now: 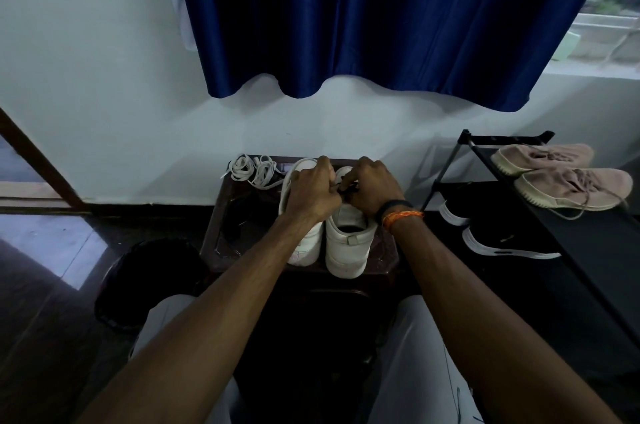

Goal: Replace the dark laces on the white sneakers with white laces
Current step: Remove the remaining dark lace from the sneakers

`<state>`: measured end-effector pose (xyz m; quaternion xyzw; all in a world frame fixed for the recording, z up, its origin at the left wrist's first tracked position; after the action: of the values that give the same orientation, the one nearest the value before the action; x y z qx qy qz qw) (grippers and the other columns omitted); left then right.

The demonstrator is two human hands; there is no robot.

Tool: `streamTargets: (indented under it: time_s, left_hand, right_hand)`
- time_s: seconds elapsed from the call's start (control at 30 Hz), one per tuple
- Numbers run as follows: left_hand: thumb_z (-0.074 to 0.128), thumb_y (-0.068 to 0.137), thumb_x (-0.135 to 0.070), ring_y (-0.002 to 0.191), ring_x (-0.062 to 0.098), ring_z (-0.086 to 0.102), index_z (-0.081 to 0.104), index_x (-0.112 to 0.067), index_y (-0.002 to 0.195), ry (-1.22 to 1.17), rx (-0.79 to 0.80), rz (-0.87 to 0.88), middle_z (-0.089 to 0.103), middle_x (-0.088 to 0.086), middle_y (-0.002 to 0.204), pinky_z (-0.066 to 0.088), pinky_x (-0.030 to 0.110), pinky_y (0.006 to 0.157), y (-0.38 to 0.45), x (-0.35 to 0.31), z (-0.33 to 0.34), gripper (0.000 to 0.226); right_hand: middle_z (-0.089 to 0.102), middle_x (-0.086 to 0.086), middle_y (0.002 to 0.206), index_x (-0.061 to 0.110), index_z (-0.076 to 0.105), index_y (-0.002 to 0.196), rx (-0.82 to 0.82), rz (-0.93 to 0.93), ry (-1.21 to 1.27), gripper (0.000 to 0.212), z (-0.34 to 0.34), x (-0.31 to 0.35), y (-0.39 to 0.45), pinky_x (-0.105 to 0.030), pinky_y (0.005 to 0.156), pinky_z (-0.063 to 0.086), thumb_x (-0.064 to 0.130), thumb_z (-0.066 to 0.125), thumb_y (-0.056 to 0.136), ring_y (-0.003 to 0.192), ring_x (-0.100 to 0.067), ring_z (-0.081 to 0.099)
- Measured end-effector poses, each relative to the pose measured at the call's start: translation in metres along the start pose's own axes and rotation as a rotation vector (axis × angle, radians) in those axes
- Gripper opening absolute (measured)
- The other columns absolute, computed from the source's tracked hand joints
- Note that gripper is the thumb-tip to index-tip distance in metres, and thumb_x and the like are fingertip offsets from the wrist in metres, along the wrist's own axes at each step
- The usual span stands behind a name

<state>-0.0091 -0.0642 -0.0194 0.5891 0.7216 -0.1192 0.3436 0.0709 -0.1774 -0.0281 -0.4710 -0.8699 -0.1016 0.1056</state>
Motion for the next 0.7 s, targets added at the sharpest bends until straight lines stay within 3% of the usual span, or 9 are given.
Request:
streamTargets:
  time_s: [0.1,0.23,0.37,0.47,0.6,0.7]
  left_hand:
    - [0.058,0.077,0.000,0.080,0.027,0.055,0.050,-0.011,0.095,0.006,0.012,0.003,0.054,-0.002,0.076,0.039,0.041,0.083,0.001,-0.001,-0.001,0.022]
    - [0.058,0.080,-0.001,0.084,0.031,0.058,0.047,-0.012,0.093,0.007,0.017,0.006,0.054,-0.001,0.076,0.036,0.038,0.079,-0.001,-0.002,-0.002,0.020]
    - [0.057,0.082,-0.002,0.090,0.030,0.062,0.048,-0.012,0.096,0.027,0.027,-0.008,0.059,-0.001,0.083,0.044,0.043,0.088,0.000,-0.001,-0.002,0.019]
    - [0.057,0.082,-0.002,0.091,0.029,0.062,0.050,-0.011,0.097,0.026,0.033,-0.001,0.057,-0.003,0.083,0.043,0.042,0.088,0.000,-0.001,-0.001,0.019]
    - [0.056,0.082,-0.001,0.092,0.029,0.061,0.052,-0.012,0.097,0.040,0.045,-0.007,0.056,-0.004,0.081,0.041,0.041,0.089,-0.001,-0.002,-0.001,0.019]
    - [0.056,0.081,-0.002,0.096,0.028,0.062,0.056,-0.011,0.101,0.062,0.062,-0.024,0.062,-0.002,0.086,0.040,0.040,0.094,0.002,-0.001,0.002,0.022]
  right_hand:
    - [0.058,-0.012,0.119,0.013,0.073,0.104,0.002,-0.006,-0.049,0.027,0.001,0.003,0.002,-0.043,0.089,0.053,0.028,0.076,0.082,0.112,-0.033,0.055]
    - [0.058,-0.015,0.114,0.011,0.074,0.098,-0.087,0.028,0.007,0.020,-0.006,-0.003,-0.001,-0.041,0.083,0.053,0.025,0.065,0.087,0.104,-0.035,0.057]
    - [0.064,-0.025,0.106,-0.002,0.071,0.098,-0.319,0.293,0.139,0.025,-0.029,-0.033,-0.011,-0.040,0.077,0.052,0.012,0.054,0.086,0.096,-0.044,0.063]
    - [0.068,-0.027,0.104,-0.006,0.067,0.095,-0.394,0.550,0.241,0.024,-0.043,-0.059,-0.019,-0.035,0.071,0.044,0.011,0.053,0.085,0.096,-0.045,0.064]
    - [0.066,-0.026,0.114,-0.005,0.064,0.107,-0.509,0.777,0.389,0.031,-0.057,-0.085,-0.030,-0.040,0.084,0.047,0.019,0.056,0.089,0.109,-0.044,0.061]
    - [0.069,-0.026,0.109,-0.004,0.068,0.103,-0.536,0.817,0.435,0.032,-0.062,-0.099,-0.034,-0.041,0.089,0.050,0.023,0.057,0.088,0.106,-0.043,0.063]
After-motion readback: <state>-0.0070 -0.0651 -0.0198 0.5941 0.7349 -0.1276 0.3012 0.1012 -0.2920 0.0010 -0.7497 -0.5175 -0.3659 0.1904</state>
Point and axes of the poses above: each hand's wrist, its own y-axis towards the middle knuckle, its own z-axis out of the palm, x = y × z, the point moved 3 cm from there along y, towards the middle knuckle
